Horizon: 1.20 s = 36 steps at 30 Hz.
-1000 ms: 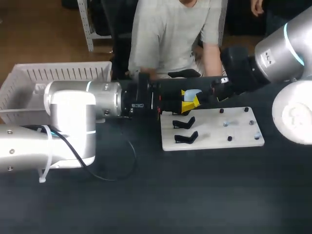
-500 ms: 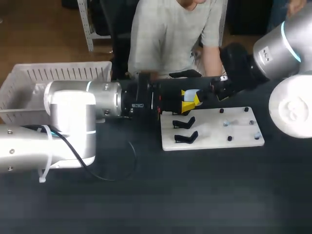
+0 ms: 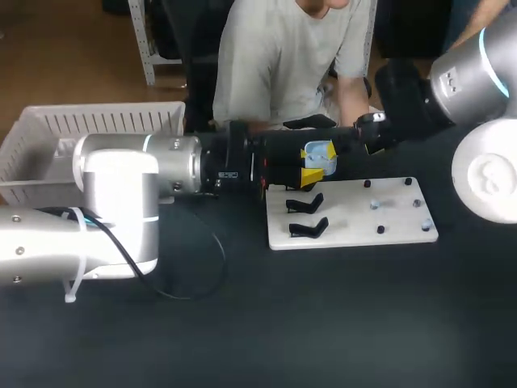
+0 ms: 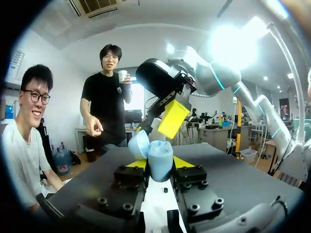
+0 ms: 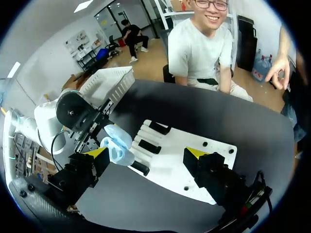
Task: Pick up each earbud case from the left stands, insert the matching earbuds, close the lid, and place the case in the box.
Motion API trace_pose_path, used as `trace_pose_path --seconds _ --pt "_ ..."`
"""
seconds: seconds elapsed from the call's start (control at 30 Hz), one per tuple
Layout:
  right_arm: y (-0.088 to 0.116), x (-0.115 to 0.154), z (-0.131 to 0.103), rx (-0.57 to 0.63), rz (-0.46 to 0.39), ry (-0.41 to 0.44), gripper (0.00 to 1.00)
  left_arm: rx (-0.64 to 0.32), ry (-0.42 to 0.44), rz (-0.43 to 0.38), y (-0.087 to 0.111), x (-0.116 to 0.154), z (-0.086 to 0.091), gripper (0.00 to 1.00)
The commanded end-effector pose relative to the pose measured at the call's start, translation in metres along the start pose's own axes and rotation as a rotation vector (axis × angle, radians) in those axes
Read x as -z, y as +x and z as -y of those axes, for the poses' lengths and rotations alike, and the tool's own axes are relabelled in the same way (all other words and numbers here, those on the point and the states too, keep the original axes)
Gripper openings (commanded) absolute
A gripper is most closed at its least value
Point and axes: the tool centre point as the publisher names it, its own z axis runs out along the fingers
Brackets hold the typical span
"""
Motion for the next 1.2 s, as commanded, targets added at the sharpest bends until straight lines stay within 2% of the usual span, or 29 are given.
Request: trace_pose_path --seconds 0.03,0.13,0.27,0.6,0.8,0.97,1.17,1.2 --pt "0.001 0.016 -0.001 0.006 0.037 0.035 1.00 -0.002 -0.003 0.002 0.001 -0.001 0.000 0.00" --pt "0.004 0.029 0.003 0.013 0.047 0.084 1.00 -0.002 -0.003 0.002 0.001 -0.001 0.000 0.00" --pt "0.016 0.041 0.015 0.014 0.001 0.182 1.00 -0.002 -0.003 0.002 0.001 -0.001 0.000 0.00" --pt "0.060 0.057 0.062 -0.010 -0.209 0.473 1.00 -0.002 -0.003 0.002 0.001 -0.001 0.000 0.00" --pt "0.082 0.055 0.083 -0.006 -0.311 0.571 1.00 -0.002 -0.003 0.002 0.001 -0.001 0.000 0.00" --pt "0.100 0.049 0.100 -0.028 -0.385 0.594 1.00 -0.002 -0.003 0.002 0.001 -0.001 0.000 0.00" --pt "0.119 0.043 0.115 -0.058 -0.433 0.563 1.00 -0.002 -0.003 0.002 0.001 -0.001 0.000 0.00" --pt "0.123 0.042 0.117 -0.061 -0.441 0.565 0.96 -0.002 -0.003 0.002 0.001 -0.001 0.000 0.00"
